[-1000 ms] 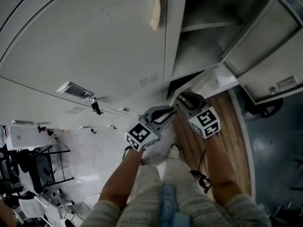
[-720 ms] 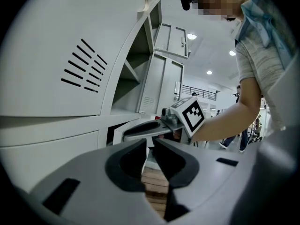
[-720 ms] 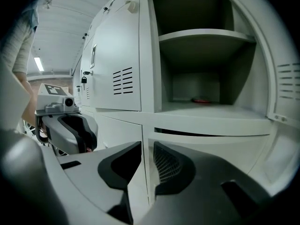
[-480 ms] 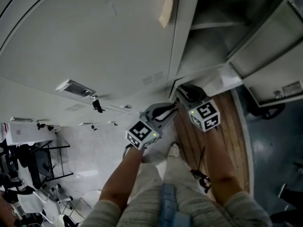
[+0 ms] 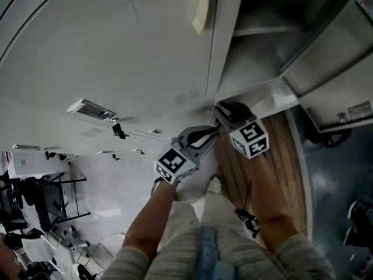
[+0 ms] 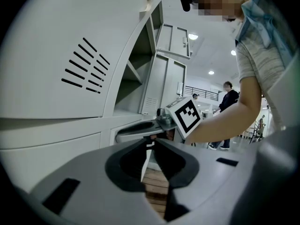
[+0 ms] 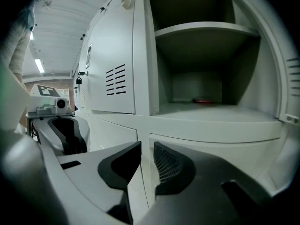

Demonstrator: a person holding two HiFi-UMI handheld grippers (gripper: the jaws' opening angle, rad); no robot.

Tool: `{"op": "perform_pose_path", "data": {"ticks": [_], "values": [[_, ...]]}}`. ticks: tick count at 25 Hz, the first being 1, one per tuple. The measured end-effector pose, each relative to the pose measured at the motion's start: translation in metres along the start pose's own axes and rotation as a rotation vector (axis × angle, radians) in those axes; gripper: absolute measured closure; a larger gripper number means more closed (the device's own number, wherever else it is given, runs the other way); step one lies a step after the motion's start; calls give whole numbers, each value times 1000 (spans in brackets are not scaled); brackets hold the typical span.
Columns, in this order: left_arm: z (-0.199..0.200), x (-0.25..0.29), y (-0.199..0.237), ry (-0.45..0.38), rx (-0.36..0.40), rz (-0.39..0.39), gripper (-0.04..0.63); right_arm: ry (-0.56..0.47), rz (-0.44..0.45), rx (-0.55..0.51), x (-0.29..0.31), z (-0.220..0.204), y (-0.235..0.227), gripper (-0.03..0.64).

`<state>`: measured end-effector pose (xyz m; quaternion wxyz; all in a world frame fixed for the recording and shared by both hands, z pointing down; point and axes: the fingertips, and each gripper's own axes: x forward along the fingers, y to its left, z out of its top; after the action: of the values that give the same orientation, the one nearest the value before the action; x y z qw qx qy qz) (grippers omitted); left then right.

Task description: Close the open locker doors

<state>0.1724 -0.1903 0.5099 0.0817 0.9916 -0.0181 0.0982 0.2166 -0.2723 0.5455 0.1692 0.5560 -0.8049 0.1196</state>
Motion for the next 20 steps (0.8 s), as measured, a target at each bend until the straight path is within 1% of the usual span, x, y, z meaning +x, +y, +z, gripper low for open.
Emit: {"op": "perform_pose_path", "data": {"ticks": [5,8,15,18,20], "values": [[3,3,-1,-9,-13,2,560,-14,12,14,-5,3,2,531],[6,6,-5,-8,-13,-11,560,-28,19,21,-16,5,3,531],[36,26,-30,-57,7,-75,560,-94,18,32,-77,29,4,531],[51,39,-48,-60,-1,-112,560,-127,-21,49,-111,37,-3,531],[55,50,-62,-49,15,-151,560,-140,-57,47,-136,38,-11,531]]}}
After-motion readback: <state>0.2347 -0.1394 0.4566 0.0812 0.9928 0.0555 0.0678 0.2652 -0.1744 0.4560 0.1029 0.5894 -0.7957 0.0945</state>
